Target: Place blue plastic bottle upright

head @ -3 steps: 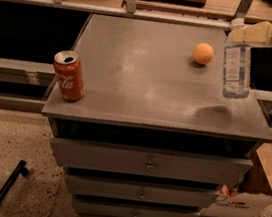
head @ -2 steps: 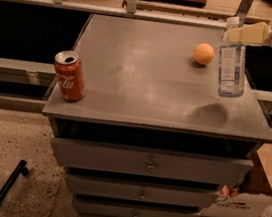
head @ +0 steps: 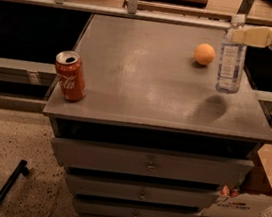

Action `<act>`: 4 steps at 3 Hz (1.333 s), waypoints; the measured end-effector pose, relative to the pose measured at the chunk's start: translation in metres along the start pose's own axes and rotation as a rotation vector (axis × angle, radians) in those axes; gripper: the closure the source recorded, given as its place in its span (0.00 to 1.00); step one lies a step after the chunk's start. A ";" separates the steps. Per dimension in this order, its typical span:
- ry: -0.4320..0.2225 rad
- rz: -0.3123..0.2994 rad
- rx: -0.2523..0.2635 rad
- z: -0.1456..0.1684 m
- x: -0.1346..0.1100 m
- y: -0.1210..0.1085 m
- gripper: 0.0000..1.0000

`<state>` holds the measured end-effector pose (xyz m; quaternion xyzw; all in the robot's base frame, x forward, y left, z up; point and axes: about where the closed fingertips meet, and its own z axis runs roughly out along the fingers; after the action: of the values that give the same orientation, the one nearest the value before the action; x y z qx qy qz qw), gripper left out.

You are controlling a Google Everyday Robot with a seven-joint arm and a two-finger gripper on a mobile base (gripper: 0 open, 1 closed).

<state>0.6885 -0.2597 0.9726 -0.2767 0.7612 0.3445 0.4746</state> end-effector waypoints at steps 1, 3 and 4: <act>-0.104 -0.075 -0.097 0.000 0.000 0.005 1.00; -0.178 -0.152 -0.216 0.003 0.002 0.016 1.00; -0.182 -0.177 -0.205 0.001 0.003 0.014 1.00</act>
Offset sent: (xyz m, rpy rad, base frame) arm -0.0244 0.0002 0.0034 0.2150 -0.3285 0.3279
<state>0.6776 -0.2507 0.9730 -0.3572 0.6487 0.4008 0.5394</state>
